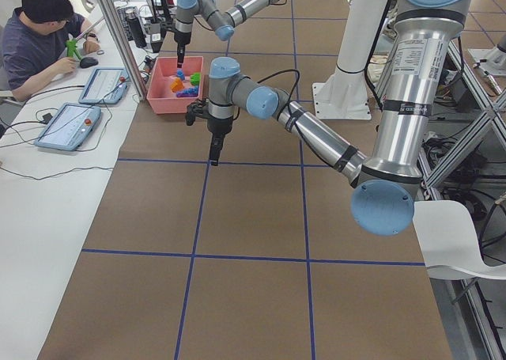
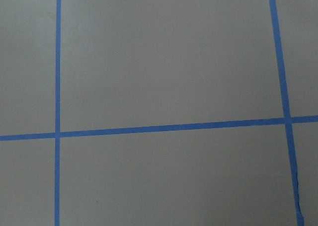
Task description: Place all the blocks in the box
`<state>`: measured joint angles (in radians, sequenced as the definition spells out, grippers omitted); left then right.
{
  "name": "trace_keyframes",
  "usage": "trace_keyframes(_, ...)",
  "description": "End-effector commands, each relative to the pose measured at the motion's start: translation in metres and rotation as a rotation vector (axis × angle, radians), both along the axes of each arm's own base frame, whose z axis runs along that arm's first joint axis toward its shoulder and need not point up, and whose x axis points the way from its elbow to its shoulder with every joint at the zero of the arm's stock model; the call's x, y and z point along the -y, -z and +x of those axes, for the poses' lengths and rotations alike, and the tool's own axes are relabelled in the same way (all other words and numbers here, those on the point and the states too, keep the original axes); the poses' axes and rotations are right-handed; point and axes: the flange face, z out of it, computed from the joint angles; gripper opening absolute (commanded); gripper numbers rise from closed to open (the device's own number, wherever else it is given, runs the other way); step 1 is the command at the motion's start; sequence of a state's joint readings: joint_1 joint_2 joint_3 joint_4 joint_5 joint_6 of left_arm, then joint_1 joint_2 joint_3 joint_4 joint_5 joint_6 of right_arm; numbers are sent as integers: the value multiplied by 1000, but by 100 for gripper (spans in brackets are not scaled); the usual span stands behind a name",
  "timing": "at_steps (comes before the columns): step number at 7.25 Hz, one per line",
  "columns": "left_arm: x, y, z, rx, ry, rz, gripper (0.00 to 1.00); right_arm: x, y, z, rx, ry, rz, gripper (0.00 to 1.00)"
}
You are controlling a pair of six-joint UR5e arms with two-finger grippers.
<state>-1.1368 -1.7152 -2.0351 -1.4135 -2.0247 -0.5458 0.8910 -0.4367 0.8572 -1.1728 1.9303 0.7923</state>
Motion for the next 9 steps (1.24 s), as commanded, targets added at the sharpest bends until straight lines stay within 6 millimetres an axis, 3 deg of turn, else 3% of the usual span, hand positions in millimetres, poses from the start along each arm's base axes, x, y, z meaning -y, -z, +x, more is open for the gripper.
trace_keyframes(1, 7, -5, -27, -3, 48, -12, 100, -11, 12, 74, -24, 33, -21, 100)
trace_keyframes(3, 12, -17, -45, 20, 20, 2, 100, -85, -79, 184, -119, 135, 53, 100)
trace_keyframes(4, 18, -34, -49, 36, 21, -30, 100, -119, -129, 229, -163, 164, 62, 100)
trace_keyframes(5, 18, -51, -70, 29, 52, -70, 100, -158, -185, 279, -186, 184, 48, 100)
trace_keyframes(6, 1, -78, -91, -9, 48, -119, 100, -193, -234, 326, -127, 183, -43, 100)
trace_keyframes(7, -11, -106, -105, 18, -73, -81, 100, -221, -278, 350, -88, 192, -135, 100)
trace_keyframes(8, -23, -134, -134, 46, -175, -35, 100, -240, -318, 375, -103, 183, -168, 100)
trace_keyframes(9, -29, -149, -161, 56, -201, -21, 100, -262, -358, 401, -116, 175, -199, 100)
